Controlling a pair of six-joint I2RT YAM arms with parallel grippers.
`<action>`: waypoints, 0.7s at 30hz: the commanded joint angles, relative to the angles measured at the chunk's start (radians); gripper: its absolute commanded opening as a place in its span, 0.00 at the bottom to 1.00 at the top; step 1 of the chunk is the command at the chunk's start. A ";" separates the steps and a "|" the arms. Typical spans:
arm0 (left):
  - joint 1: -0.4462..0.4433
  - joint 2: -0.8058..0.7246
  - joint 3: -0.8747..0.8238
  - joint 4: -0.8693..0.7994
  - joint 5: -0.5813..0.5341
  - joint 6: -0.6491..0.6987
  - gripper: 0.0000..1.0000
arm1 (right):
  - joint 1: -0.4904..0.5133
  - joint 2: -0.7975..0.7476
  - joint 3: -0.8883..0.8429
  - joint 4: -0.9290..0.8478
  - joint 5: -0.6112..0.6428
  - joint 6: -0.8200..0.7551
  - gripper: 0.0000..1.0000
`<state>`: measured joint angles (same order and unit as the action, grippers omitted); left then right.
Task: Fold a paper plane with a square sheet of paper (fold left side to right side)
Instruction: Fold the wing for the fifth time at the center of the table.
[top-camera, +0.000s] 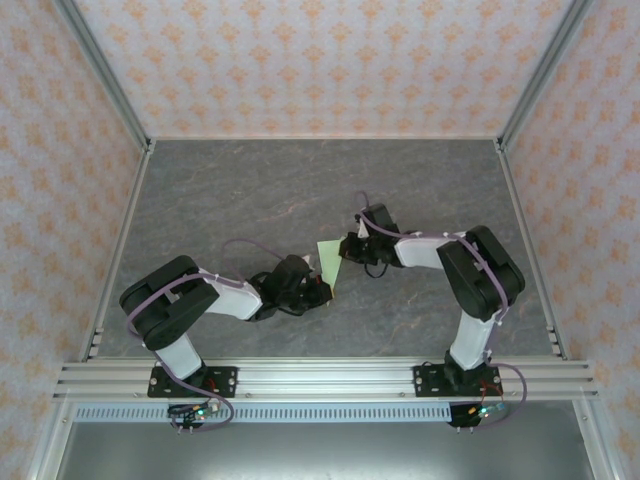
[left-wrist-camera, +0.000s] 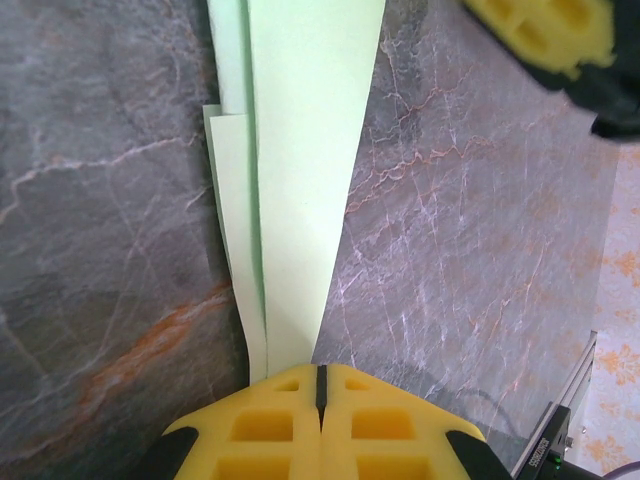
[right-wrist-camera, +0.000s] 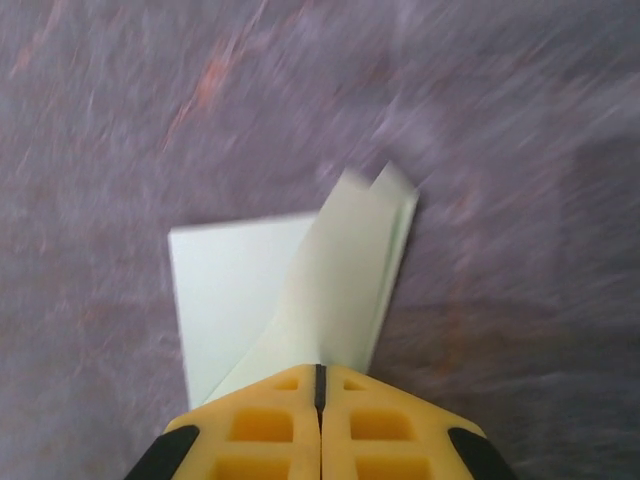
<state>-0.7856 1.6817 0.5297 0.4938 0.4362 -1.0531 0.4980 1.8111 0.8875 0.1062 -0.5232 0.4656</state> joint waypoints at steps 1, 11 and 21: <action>-0.010 0.009 -0.034 -0.201 -0.014 0.016 0.00 | -0.030 -0.033 0.036 -0.074 0.112 -0.051 0.08; -0.010 -0.023 -0.027 -0.193 -0.012 0.024 0.00 | 0.032 -0.263 -0.081 -0.021 0.025 0.031 0.09; -0.010 -0.023 -0.025 -0.198 -0.013 0.026 0.00 | 0.076 -0.051 -0.027 0.090 -0.029 0.107 0.09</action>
<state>-0.7856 1.6554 0.5297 0.4454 0.4370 -1.0454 0.5713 1.7218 0.8192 0.1593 -0.5507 0.5579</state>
